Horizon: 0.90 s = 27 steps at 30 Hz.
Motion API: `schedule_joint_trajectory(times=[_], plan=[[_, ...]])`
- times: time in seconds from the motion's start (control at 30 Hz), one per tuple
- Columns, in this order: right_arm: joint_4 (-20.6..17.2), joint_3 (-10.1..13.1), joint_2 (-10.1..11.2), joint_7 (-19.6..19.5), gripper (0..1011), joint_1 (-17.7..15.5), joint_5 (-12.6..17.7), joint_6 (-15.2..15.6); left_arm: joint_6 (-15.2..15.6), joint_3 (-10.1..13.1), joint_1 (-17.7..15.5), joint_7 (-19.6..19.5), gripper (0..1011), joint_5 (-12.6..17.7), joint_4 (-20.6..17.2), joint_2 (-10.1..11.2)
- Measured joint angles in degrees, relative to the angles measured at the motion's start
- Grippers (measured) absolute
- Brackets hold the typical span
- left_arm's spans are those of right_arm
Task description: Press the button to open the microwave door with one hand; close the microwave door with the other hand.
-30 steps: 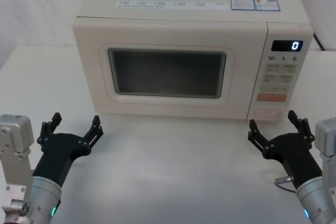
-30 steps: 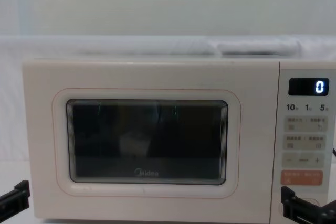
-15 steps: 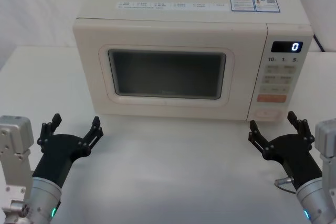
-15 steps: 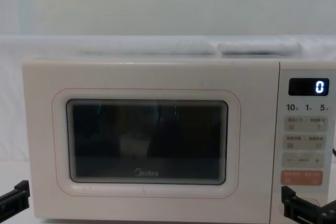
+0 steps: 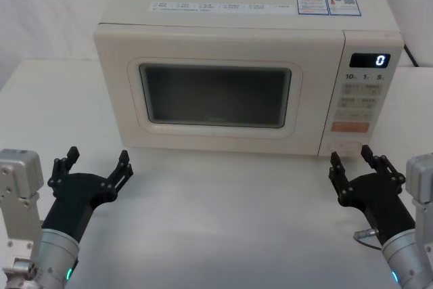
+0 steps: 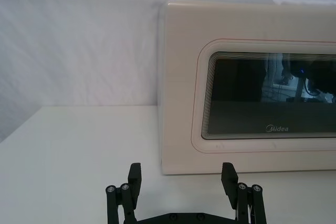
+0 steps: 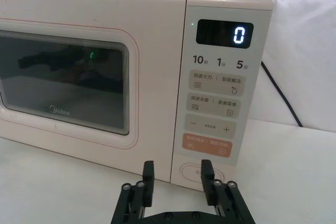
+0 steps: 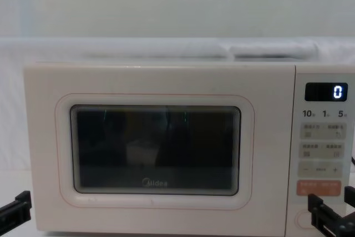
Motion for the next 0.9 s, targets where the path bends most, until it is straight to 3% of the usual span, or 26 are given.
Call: schedule_joint_trajectory(times=[0.63,0.9], plan=[[0.0,0.0,0.0,0.0,10,0.0,0.0,0.0,0.0,0.0,0.0,0.0,1001,0.0,0.0,0.0],[0.0,0.0,0.0,0.0,0,0.0,0.0,0.0,0.0,0.0,0.0,0.0,1001,0.0,0.0,0.0]])
